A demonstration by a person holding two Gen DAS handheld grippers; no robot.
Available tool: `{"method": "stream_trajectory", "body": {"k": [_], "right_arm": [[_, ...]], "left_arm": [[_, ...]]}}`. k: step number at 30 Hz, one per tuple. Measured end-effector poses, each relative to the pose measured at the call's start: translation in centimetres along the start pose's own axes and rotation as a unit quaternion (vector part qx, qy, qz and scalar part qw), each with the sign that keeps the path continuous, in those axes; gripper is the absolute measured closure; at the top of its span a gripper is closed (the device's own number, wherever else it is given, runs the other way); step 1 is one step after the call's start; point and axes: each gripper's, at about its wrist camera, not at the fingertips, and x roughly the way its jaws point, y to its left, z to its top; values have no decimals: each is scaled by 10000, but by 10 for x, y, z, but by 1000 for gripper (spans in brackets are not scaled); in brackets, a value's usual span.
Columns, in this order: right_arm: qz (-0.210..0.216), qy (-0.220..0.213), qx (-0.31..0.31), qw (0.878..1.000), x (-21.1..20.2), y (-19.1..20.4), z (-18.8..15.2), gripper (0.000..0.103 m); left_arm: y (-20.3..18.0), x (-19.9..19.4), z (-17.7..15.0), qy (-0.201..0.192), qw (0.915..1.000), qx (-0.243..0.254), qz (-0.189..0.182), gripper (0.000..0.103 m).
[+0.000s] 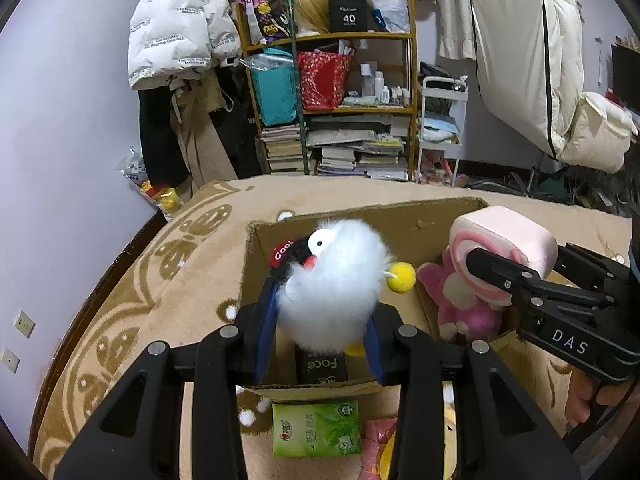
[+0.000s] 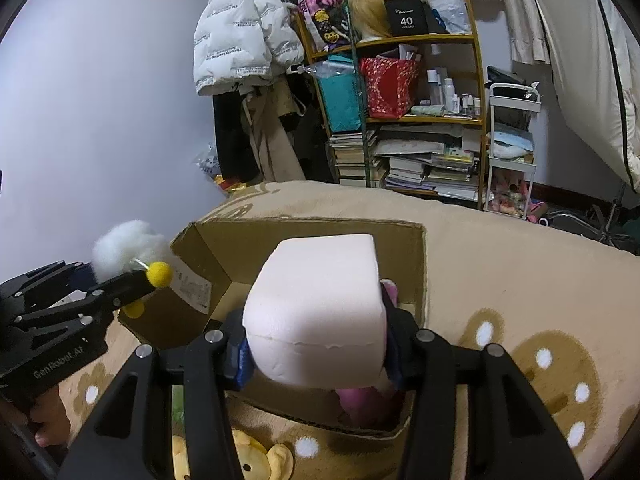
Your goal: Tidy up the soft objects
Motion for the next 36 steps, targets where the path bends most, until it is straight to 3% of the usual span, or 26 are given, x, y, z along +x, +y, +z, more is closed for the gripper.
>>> {"method": "stream_trajectory", "body": {"k": [13, 15, 17, 24, 27, 32, 36], "right_arm": [[13, 99, -17, 9999, 2, 0, -5, 49], [37, 123, -10, 9999, 3, -1, -6, 49], [54, 170, 1, 9998, 4, -2, -7, 47], [82, 260, 66, 9996, 7, -4, -10, 43], [109, 123, 104, 9998, 1, -4, -7, 25], [96, 67, 81, 9999, -7, -3, -5, 16], [74, 38, 132, 9999, -17, -1, -5, 12]], "left_arm": [[-5, 10, -6, 243, 9997, 51, -24, 65], [-5, 12, -7, 283, 9996, 41, -26, 63], [-4, 13, -9, 319, 9995, 23, -29, 53], [-4, 13, -12, 345, 9994, 72, 41, 48], [-4, 11, -13, 377, 9993, 65, 57, 43], [-2, 4, -14, 397, 9991, 78, 161, 24], [1, -7, -15, 402, 9990, 55, 192, 18]]}}
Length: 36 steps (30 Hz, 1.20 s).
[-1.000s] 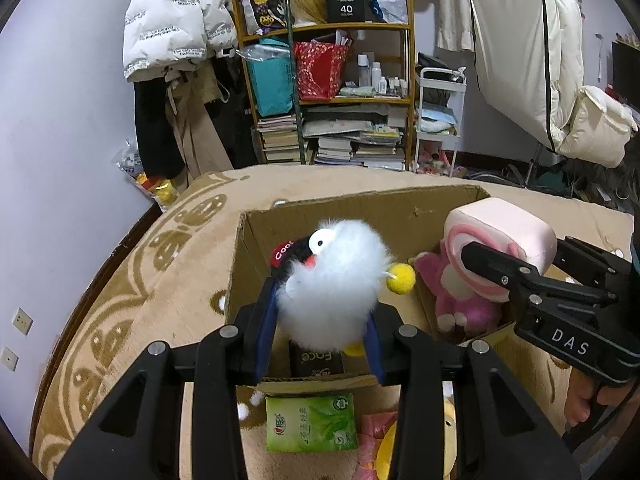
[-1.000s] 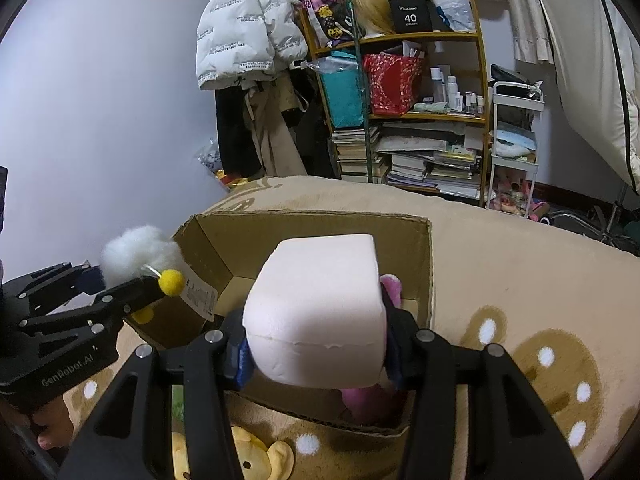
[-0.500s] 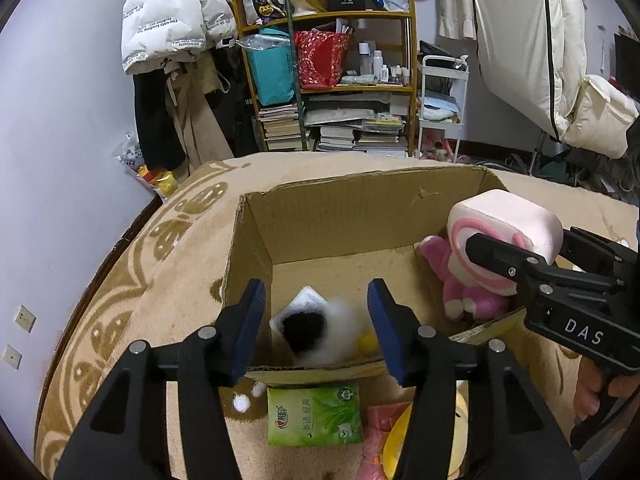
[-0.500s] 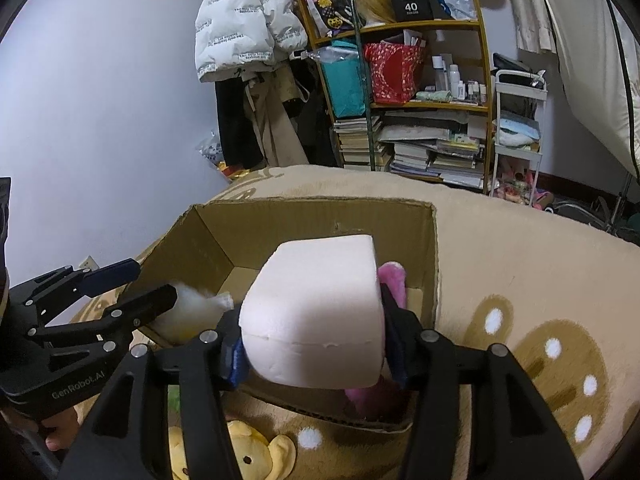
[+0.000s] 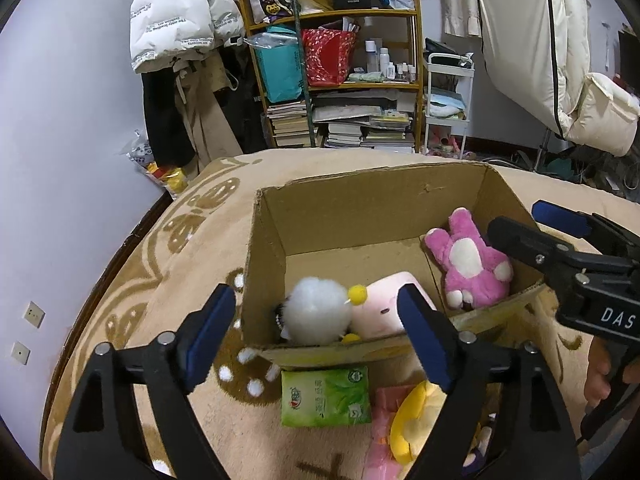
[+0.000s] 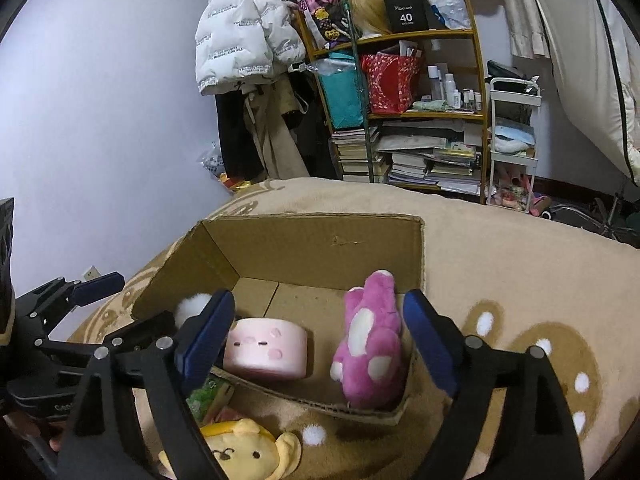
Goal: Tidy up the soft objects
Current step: 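Move both tools back down toward the remaining toys beside the box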
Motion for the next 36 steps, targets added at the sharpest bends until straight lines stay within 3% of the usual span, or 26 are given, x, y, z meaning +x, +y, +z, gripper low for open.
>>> {"method": "stream_trajectory", "body": {"k": [5, 13, 23, 36], "right_arm": [[-26, -55, 3, 10000, -16, 4, -3, 2], [-15, -37, -29, 10000, -39, 13, -11, 1], [36, 88, -58, 9999, -57, 24, -26, 0], [112, 630, -460, 9969, -39, 47, -52, 0]], "left_arm": [[7, -11, -3, 85, 9999, -65, 74, 9], [22, -36, -12, 205, 9993, -304, 122, 5], [34, -55, -23, 661, 9966, -500, 28, 4], [33, -34, -41, 1214, 9917, -428, 3, 4]]}}
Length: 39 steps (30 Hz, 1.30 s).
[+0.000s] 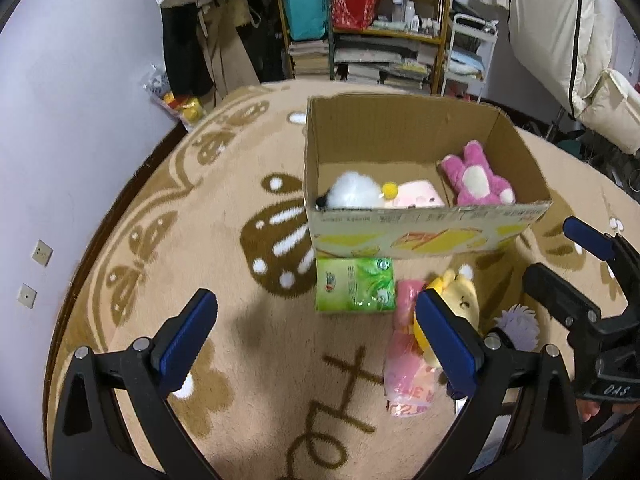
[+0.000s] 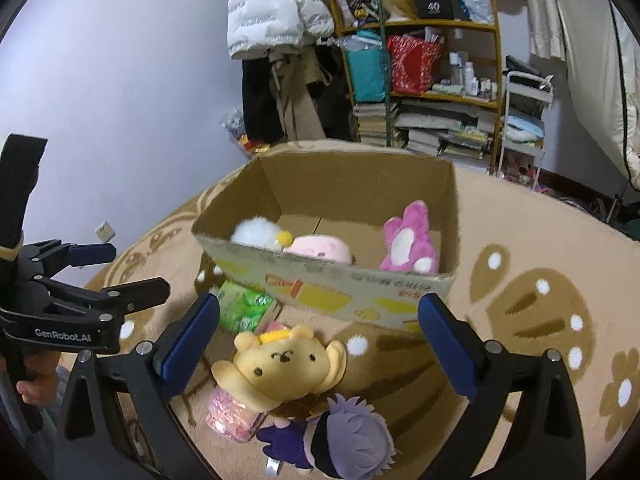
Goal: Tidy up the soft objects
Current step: 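Move both tools back down toward the remaining toys beside the box, then grasp the green tissue pack with the left tool while the right tool grasps the yellow bear plush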
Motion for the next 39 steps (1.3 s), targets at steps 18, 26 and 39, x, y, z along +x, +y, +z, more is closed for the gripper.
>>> {"method": "stream_trajectory", "body": {"k": [18, 26, 39], "right_arm": [[395, 872, -29, 9954, 51, 10, -14, 0], [487, 1248, -84, 9910, 73, 16, -22, 0], [542, 1885, 204, 9804, 110, 9, -40, 0]], "left_arm": [[14, 53, 13, 557, 9959, -343, -628, 4], [10, 81, 11, 879, 9928, -335, -740, 4], [2, 126, 8, 1369, 9868, -255, -831, 4]]}}
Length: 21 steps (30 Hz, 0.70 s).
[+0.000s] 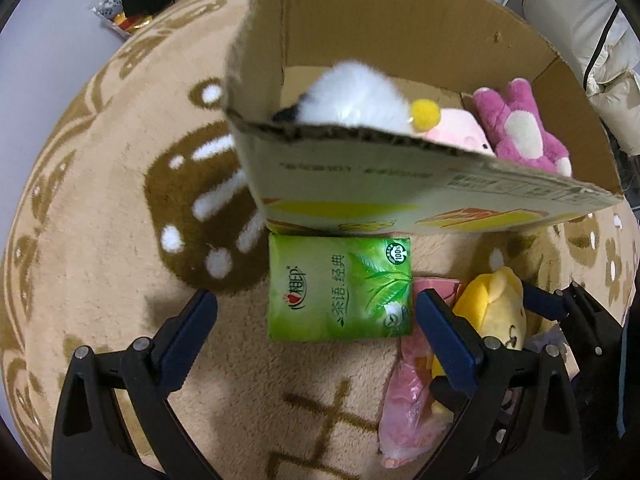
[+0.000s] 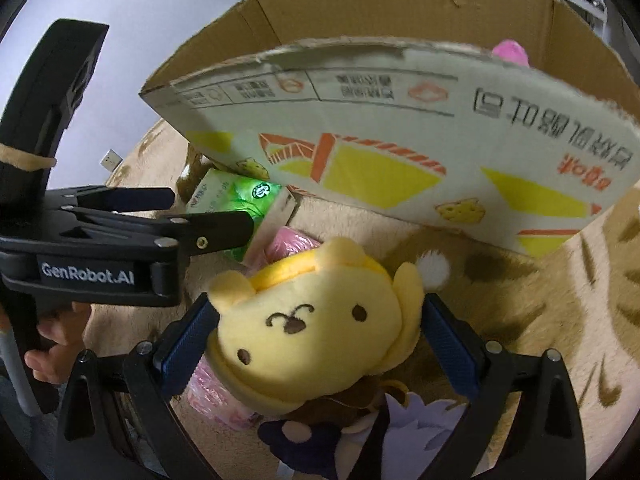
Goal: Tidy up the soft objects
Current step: 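Grasp the green tissue pack with the left tool while the right tool grasps the yellow bear plush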
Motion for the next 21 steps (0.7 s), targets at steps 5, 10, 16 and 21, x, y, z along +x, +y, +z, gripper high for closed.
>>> {"method": "stream_trajectory", "body": {"k": [5, 10, 16, 21], "right_arm": [[75, 62, -12, 10000, 5, 0, 2, 5], [86, 59, -58, 9999, 5, 2, 3, 10], [39, 37, -102, 9999, 2, 0, 4, 12], [-1, -37, -151, 9999, 0, 3, 3, 14]], "left_arm": [[-2, 14, 3, 116, 9999, 56, 64, 4], [-1, 22, 6, 147, 9999, 5, 76, 11], [1, 30, 8, 194, 9995, 70, 242, 26], [3, 21, 1, 158, 9997, 3, 205, 28]]}}
